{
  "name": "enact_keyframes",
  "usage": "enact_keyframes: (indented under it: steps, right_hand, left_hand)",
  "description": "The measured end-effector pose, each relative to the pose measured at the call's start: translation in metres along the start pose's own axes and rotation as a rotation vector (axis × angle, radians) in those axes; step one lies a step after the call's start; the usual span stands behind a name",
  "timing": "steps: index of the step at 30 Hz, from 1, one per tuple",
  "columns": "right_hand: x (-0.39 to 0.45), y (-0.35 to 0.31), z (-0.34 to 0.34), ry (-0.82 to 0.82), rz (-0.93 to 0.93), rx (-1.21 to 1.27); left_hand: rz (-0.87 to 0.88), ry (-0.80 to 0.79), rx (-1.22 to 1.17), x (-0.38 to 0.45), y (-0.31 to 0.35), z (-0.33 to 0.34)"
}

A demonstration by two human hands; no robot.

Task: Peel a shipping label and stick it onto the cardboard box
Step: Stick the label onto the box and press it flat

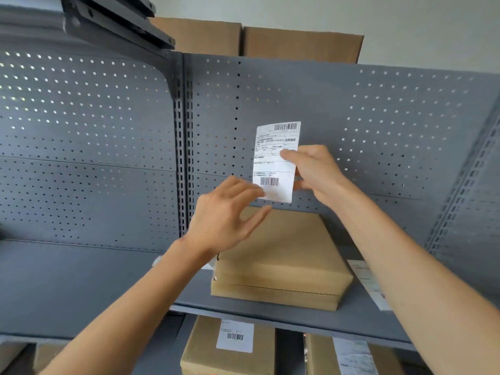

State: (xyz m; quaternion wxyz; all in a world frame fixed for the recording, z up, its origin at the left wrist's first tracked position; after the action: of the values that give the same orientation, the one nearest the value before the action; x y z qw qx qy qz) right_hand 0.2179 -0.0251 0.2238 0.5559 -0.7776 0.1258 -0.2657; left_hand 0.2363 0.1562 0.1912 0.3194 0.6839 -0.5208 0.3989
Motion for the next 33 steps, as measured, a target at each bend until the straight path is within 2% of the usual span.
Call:
enact_keyframes:
  steps: [3, 4, 6, 9, 15, 23, 28, 33]
  right_hand:
    - [-0.015, -0.006, -0.025, -0.051, -0.047, -0.076]
    - [-0.019, -0.006, -0.031, -0.071, -0.05, -0.068]
    - [-0.027, -0.006, -0.041, -0.106, -0.051, -0.028]
    - [-0.033, 0.001, -0.053, -0.121, -0.028, 0.008]
    - [-0.035, 0.033, -0.066, -0.141, 0.063, 0.032]
    - [-0.031, 0.065, -0.051, -0.214, 0.158, 0.016]
    - [-0.025, 0.08, -0.044, -0.175, 0.213, 0.014]
    - [-0.014, 0.097, -0.039, -0.117, 0.251, -0.064]
  left_hand:
    - [-0.61, 0.069, -0.444, 0.002, -0.046, 0.002]
    - [-0.753, 0.02, -0.584, 0.004, -0.055, 0.015]
    - [-0.91, -0.097, -0.796, 0.01, -0.06, 0.042]
    - [-0.924, -0.159, -0.952, 0.015, -0.048, 0.067]
    - [-0.896, -0.181, -1.015, 0.016, -0.029, 0.089]
    - [-0.9, -0.153, -0.834, 0.011, -0.042, 0.086]
    - [-0.983, -0.126, -0.77, -0.005, -0.063, 0.085]
    - [-1.009, -0.226, -0.638, -0.019, -0.073, 0.091]
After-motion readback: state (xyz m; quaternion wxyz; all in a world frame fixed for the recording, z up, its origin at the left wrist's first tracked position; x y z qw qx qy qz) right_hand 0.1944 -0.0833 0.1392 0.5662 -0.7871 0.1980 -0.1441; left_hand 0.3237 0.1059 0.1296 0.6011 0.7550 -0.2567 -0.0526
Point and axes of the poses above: each hand's wrist, its own x-axis towards the middle knuckle, its own z-axis out of the palm, y = z × x, the point moved 9 cm from there along x, towards the middle knuckle, and after that the axes turned 2 degrees about -y, right-handed, at the moved point
